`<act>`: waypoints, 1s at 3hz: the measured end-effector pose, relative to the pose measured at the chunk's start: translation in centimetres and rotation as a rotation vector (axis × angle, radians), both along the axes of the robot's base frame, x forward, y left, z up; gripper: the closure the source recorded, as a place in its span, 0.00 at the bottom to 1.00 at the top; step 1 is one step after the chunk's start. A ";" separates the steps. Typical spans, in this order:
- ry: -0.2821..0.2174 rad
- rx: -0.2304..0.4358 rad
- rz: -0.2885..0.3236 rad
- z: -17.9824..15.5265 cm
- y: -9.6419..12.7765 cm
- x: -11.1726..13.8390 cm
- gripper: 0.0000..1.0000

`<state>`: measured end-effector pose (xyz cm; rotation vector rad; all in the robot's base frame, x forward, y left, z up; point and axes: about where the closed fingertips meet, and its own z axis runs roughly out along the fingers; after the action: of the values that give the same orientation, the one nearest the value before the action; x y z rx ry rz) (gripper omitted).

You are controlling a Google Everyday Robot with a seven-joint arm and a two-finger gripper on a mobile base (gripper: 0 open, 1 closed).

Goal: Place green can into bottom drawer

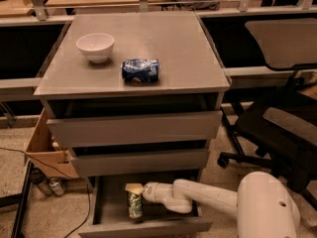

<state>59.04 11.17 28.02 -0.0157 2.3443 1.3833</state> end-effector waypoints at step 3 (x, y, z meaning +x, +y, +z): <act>0.001 -0.019 0.040 -0.3 0.3 1.0 0.37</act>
Offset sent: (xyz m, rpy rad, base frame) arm 0.0133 -0.0015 -0.0064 -0.0308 0.0045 0.0519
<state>60.07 11.51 27.73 -0.0680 2.3698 1.3800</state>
